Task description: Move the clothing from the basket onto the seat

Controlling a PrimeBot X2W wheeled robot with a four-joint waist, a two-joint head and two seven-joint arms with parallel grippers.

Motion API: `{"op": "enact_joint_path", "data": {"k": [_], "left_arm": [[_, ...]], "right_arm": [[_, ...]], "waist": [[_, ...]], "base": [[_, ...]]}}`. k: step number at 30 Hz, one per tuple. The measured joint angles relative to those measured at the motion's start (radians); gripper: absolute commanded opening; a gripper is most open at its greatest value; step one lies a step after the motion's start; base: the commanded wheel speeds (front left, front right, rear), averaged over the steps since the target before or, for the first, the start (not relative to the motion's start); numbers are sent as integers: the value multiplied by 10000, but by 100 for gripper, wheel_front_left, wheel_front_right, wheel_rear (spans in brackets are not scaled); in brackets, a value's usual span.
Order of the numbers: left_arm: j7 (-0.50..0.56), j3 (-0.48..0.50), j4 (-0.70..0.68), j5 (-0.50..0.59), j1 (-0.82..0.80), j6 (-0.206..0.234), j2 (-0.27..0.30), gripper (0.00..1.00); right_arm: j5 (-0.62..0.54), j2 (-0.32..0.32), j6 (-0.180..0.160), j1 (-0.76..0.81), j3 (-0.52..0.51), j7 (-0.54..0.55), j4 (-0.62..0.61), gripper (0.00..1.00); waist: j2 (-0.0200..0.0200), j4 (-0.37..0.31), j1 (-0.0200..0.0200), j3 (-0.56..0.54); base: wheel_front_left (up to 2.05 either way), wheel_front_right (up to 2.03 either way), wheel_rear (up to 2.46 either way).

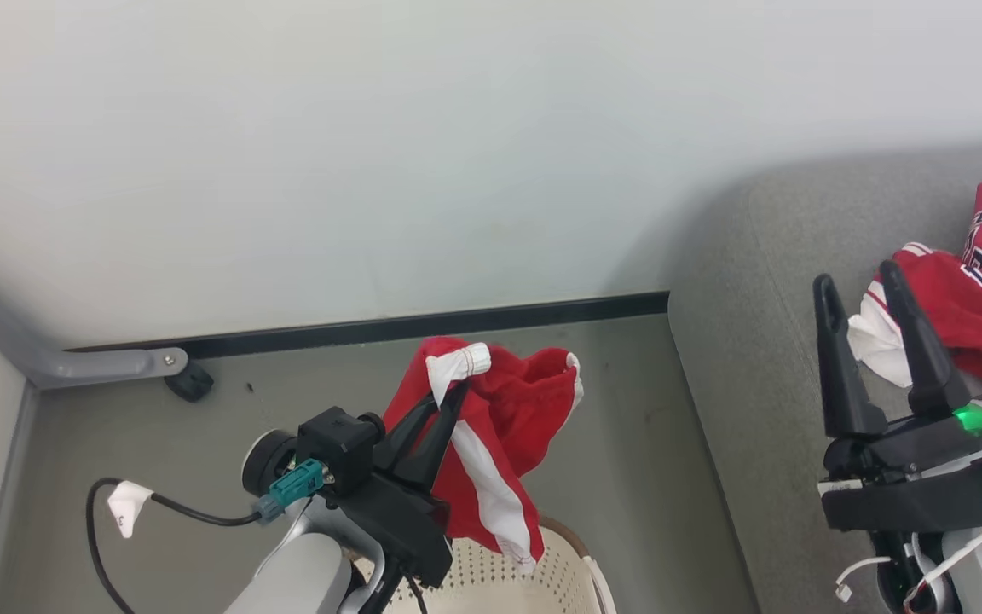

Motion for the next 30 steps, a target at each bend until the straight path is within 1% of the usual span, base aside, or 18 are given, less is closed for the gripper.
{"op": "enact_joint_path", "data": {"k": [4,8,15,24,30], "left_arm": [[-2,82,-734,-71,20,0,217,0],[-2,134,-1179,-58,-15,0,428,0],[-4,272,-1795,-46,-476,0,481,0],[17,309,-2184,-48,-624,0,485,0],[192,295,-2399,-46,-859,10,443,0]], "right_arm": [[100,-25,0,156,337,0,-142,100],[242,-144,0,211,646,0,-244,100],[525,-238,0,348,1237,0,-234,100],[1475,-353,0,394,2874,113,236,100],[1927,-372,0,113,3774,405,924,100]], "waist": [[0,147,0,-448],[0,257,0,-712],[1,259,2,-772],[1,184,2,-643],[1,233,2,-539]], "base": [[0,0,0],[0,0,0],[0,0,0],[0,0,0],[0,0,0]]}}
